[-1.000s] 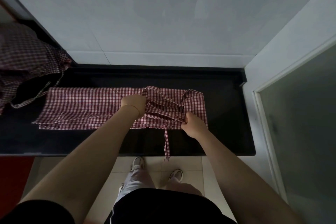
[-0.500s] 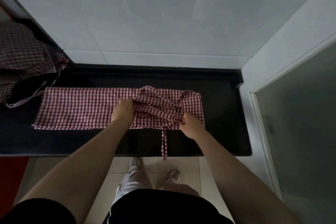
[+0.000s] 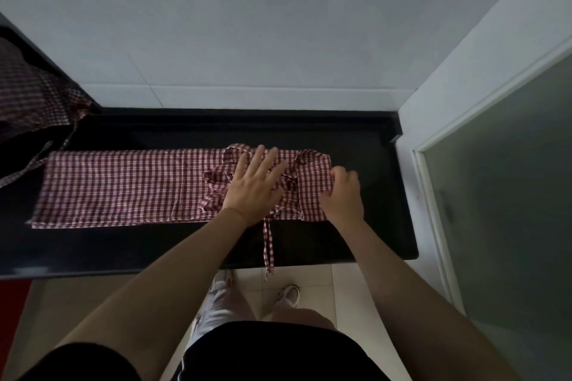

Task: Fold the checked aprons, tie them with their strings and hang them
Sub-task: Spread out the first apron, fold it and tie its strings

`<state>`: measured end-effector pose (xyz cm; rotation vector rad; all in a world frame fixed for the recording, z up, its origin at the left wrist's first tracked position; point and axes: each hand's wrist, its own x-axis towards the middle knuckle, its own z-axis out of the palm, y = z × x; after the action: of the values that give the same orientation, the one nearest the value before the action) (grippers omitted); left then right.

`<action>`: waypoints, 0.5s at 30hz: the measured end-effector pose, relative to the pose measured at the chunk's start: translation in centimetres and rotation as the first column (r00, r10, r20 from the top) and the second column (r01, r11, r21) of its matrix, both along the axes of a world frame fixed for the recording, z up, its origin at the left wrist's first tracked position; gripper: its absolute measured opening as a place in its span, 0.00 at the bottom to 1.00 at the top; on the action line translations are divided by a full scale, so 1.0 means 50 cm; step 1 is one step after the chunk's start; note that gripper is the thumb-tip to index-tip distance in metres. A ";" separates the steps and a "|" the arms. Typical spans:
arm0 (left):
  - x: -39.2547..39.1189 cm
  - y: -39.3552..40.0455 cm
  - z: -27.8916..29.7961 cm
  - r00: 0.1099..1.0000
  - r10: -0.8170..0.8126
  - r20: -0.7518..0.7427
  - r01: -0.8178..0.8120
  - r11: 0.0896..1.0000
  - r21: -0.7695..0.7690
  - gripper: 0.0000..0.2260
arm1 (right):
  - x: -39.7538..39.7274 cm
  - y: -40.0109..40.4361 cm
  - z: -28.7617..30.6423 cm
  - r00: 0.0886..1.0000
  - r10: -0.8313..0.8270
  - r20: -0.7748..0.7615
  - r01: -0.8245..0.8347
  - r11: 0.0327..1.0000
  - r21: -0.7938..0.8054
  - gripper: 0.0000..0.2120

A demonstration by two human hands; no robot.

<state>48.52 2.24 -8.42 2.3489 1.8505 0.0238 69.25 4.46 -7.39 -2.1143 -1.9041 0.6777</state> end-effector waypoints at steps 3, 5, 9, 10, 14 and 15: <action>-0.007 0.010 -0.030 0.993 -0.057 -0.101 0.049 0.996 -0.076 0.32 | 0.014 0.005 -0.018 0.924 0.311 0.223 -0.343 0.931 0.125 0.26; -0.021 0.020 -0.041 0.988 -0.045 -0.149 0.032 0.996 -0.087 0.33 | 0.002 0.011 -0.032 0.845 0.454 0.284 -0.506 0.849 0.149 0.27; -0.045 0.036 -0.056 0.984 0.028 -0.173 -0.032 0.999 -0.022 0.31 | -0.025 0.016 -0.086 0.797 0.533 0.283 -0.561 0.827 0.023 0.27; -0.052 0.037 -0.062 0.986 0.044 -0.159 -0.044 0.999 0.002 0.31 | -0.023 0.015 -0.101 0.813 0.509 0.283 -0.532 0.847 0.004 0.28; -0.076 0.030 -0.092 0.989 0.088 -0.116 -0.070 0.987 0.145 0.24 | -0.010 0.011 -0.144 0.865 0.421 0.272 -0.439 0.899 0.005 0.30; -0.077 0.025 -0.097 0.990 0.099 -0.105 -0.080 0.982 0.169 0.22 | -0.010 0.010 -0.149 0.877 0.404 0.261 -0.421 0.907 0.010 0.31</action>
<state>44.65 3.49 -13.28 2.4179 2.0818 0.0563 68.75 4.97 -14.85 -1.8369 -2.5213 0.4177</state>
